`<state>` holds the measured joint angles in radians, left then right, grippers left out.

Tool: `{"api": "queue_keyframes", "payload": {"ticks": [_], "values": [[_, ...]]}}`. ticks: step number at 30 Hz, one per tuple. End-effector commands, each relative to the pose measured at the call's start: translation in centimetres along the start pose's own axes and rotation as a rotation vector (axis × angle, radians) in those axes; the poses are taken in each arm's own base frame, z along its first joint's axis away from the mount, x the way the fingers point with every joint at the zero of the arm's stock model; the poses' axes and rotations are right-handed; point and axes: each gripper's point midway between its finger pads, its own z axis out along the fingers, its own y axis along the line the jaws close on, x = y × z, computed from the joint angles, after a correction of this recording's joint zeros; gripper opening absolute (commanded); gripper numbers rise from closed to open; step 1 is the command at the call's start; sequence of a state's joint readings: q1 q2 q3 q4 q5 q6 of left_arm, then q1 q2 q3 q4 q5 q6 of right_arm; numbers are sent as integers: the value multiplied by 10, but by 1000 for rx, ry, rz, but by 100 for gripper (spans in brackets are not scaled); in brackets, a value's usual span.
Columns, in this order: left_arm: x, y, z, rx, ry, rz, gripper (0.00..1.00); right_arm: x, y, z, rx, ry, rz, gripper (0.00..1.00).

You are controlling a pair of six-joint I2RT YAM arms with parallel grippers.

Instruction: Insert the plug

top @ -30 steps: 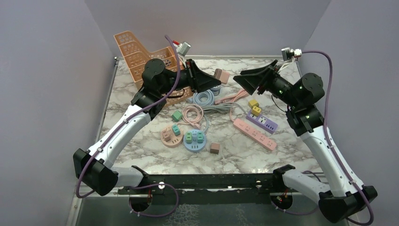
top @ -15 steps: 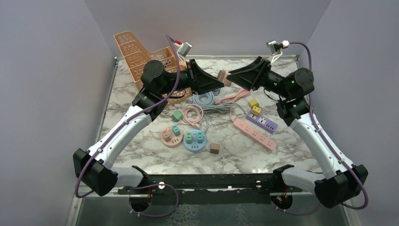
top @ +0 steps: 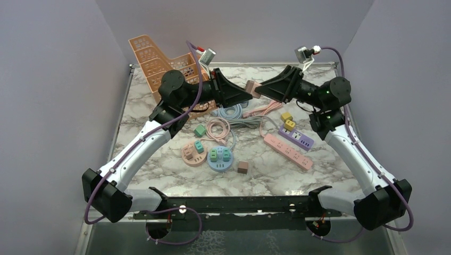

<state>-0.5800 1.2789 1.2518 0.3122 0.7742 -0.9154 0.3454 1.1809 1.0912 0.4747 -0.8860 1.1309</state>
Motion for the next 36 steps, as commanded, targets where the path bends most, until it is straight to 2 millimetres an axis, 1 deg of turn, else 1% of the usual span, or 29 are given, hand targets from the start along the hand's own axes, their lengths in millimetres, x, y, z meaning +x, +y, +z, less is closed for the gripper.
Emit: {"api": "queue_keyframes", "payload": {"ticks": [1,5,6,8,9,11,12,13,14,15,16,18,19,21,22,24,26,28,30,33,36], "values": [[-8,-12,-2,30,-38,36,0,5,0,1,-23,22,36,46],[-6,-8,-1,20,-43,34,0,8,-7,3,-16,50,78,46],[-6,-7,-1,18,-44,34,0,8,-8,4,-15,56,88,45],[-5,-4,-1,13,-42,31,0,8,-12,6,-9,69,98,39],[-4,-3,0,11,-41,30,0,9,-13,6,-5,73,100,35],[-2,1,0,3,-40,29,0,7,-15,8,-3,78,79,19],[-1,3,-1,-3,-41,30,5,7,-18,9,8,79,69,12],[1,7,-2,-12,-42,27,13,6,-22,9,19,82,34,5],[3,10,-3,-24,-44,26,24,6,-27,10,35,84,6,2],[6,15,-4,-42,-48,26,37,5,-33,10,60,84,-25,1],[10,23,-7,-71,-48,22,46,4,-40,10,87,85,-73,1],[17,42,-14,-168,-48,26,59,4,-59,8,157,98,-179,1],[21,52,-19,-226,-41,38,64,6,-70,5,192,117,-233,1],[30,78,-35,-376,-16,93,69,12,-92,-1,248,179,-365,1],[33,88,-45,-449,-10,111,70,15,-106,-7,301,210,-407,1],[39,110,-68,-601,-2,147,72,21,-132,-19,398,292,-491,1],[41,122,-92,-727,-7,191,72,32,-154,-34,468,401,-541,1],[42,135,-115,-851,-18,220,72,49,-171,-52,511,530,-568,1],[40,143,-137,-964,-37,246,72,67,-187,-75,575,651,-555,1],[32,151,-167,-1117,-85,273,72,87,-208,-108,684,780,-539,1],[24,152,-188,-1226,-122,287,72,103,-220,-134,756,877,-517,1]]}}
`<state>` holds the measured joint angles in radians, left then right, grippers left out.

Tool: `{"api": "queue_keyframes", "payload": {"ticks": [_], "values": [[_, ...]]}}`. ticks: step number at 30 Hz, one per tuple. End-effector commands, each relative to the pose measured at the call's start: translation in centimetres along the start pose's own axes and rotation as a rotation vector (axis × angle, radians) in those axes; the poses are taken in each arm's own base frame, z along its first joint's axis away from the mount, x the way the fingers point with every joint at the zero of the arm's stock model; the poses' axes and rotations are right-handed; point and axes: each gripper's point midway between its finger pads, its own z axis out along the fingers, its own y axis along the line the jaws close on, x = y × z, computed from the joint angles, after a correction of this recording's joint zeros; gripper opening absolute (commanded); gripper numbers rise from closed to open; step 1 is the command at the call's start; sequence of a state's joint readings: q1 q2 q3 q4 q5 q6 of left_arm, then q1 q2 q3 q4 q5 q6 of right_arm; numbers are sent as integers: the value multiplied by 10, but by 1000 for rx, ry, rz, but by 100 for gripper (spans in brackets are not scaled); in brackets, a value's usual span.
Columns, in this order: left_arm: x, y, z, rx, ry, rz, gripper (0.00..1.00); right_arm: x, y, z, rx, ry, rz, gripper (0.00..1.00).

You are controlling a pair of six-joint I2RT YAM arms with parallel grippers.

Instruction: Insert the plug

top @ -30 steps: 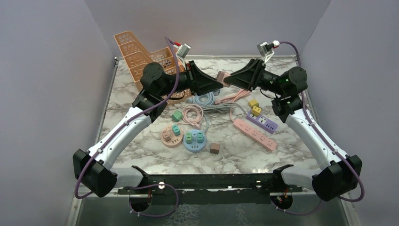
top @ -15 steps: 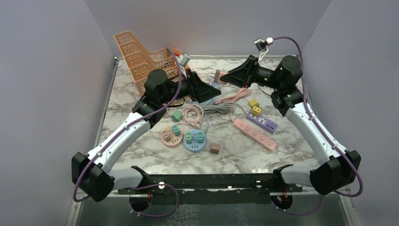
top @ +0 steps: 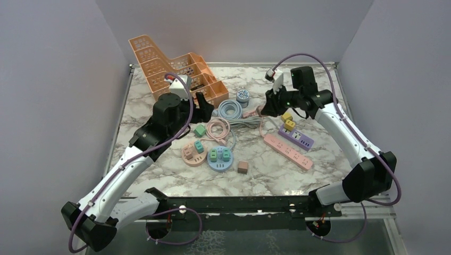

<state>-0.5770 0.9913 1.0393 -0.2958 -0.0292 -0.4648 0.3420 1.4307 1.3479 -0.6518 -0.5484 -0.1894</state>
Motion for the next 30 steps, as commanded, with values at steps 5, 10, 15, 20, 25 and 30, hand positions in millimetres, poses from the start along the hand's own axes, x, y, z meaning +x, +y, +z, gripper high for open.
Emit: {"api": "queue_keyframes", "payload": {"ticks": [5,10,15,20,25,30], "values": [[-9,68,-28,-353,-66,69,72,116,-32,-16,166,442,-42,1],[0,57,-21,-272,-41,98,73,146,-32,-10,151,528,-11,1],[3,46,-16,-214,-33,94,73,166,-32,-6,132,606,15,1],[6,43,-14,-205,-24,99,73,182,-34,-10,140,679,30,1],[7,42,-12,-206,-22,105,73,184,-30,-15,128,702,35,1],[9,42,-9,-203,-13,109,73,189,-25,-22,121,728,32,1]]}}
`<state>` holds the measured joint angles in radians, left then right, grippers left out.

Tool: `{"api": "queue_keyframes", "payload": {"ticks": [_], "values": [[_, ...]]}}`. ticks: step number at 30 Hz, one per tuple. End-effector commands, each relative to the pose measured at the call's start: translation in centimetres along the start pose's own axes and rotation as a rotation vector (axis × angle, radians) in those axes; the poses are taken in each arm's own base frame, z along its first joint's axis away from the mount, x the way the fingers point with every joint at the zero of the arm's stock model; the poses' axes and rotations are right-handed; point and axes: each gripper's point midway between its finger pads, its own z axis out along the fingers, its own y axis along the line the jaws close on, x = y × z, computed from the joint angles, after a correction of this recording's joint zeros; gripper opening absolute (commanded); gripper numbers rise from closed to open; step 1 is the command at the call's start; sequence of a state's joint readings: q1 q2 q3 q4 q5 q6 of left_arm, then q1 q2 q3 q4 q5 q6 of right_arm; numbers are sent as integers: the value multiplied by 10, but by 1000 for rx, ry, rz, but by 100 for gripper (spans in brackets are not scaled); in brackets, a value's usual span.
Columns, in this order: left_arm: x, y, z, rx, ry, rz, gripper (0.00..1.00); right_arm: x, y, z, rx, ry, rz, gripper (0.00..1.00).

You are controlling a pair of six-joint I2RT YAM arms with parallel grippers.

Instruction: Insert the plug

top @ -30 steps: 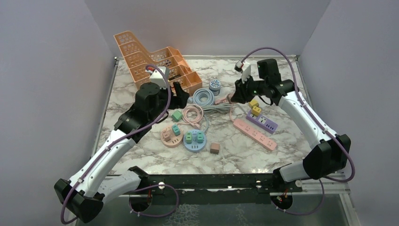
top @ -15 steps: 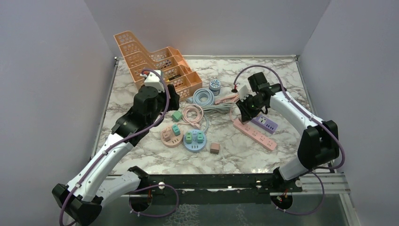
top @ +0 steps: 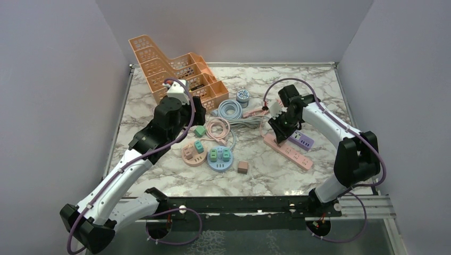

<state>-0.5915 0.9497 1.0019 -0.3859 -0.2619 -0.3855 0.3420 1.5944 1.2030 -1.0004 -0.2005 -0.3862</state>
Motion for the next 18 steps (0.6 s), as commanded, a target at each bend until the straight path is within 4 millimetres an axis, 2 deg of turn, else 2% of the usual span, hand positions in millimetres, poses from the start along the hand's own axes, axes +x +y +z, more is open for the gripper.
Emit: {"api": "queue_keyframes", "payload": {"ticks": [1,5,10,13,18], "values": [[-3,-7,2,31,-14,12,73,12,3,-5,6,43,-23,1],[-1,-8,3,32,-10,16,73,17,6,-5,4,55,-31,1],[1,-9,5,37,-3,16,73,23,-6,-1,67,91,-33,1],[2,-10,6,40,-1,15,73,20,-12,1,96,86,-34,1],[1,-11,5,44,-2,14,73,13,-12,8,74,65,-45,1]]}}
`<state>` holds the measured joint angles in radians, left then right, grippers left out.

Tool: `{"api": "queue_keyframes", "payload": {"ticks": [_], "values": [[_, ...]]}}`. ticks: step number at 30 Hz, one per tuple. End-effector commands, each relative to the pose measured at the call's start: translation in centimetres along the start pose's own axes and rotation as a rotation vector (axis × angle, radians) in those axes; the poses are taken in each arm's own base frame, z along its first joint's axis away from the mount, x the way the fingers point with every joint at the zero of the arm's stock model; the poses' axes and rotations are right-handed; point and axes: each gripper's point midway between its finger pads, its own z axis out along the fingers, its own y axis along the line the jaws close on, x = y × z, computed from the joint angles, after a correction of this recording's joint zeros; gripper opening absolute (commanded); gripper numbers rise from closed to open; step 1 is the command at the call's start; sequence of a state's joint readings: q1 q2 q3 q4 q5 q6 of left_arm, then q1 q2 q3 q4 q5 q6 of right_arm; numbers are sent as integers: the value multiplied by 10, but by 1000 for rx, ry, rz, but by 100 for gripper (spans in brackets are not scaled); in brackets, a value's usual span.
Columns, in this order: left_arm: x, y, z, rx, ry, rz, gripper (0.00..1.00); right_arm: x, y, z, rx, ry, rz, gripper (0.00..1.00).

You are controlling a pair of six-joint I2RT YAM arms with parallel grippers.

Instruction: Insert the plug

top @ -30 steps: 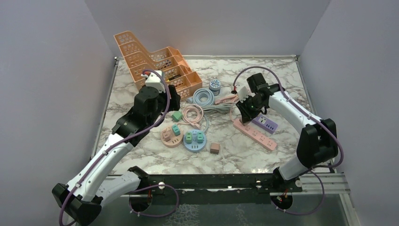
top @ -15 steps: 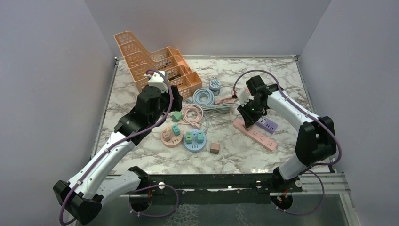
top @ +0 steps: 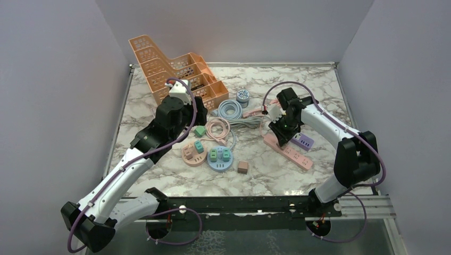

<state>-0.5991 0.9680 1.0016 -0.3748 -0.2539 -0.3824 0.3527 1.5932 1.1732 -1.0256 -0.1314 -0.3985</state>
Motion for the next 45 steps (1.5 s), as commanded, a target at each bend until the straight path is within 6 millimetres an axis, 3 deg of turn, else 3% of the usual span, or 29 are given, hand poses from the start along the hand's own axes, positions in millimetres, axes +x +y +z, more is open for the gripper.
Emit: {"api": "queue_keyframes", "payload": {"ticks": [1,14,18,31,45], "values": [[-2,-7,1,32,-15,7,73,-7,-9,6,35,-17,-34,1],[-2,-6,1,28,-17,13,73,-10,-19,10,120,7,-82,1],[-2,-5,2,27,-15,15,73,-10,-8,14,95,16,-112,1],[-3,-3,2,18,-21,26,73,-8,1,50,140,117,-104,1],[-3,0,3,2,-25,45,73,4,27,89,-3,71,-99,1]]}}
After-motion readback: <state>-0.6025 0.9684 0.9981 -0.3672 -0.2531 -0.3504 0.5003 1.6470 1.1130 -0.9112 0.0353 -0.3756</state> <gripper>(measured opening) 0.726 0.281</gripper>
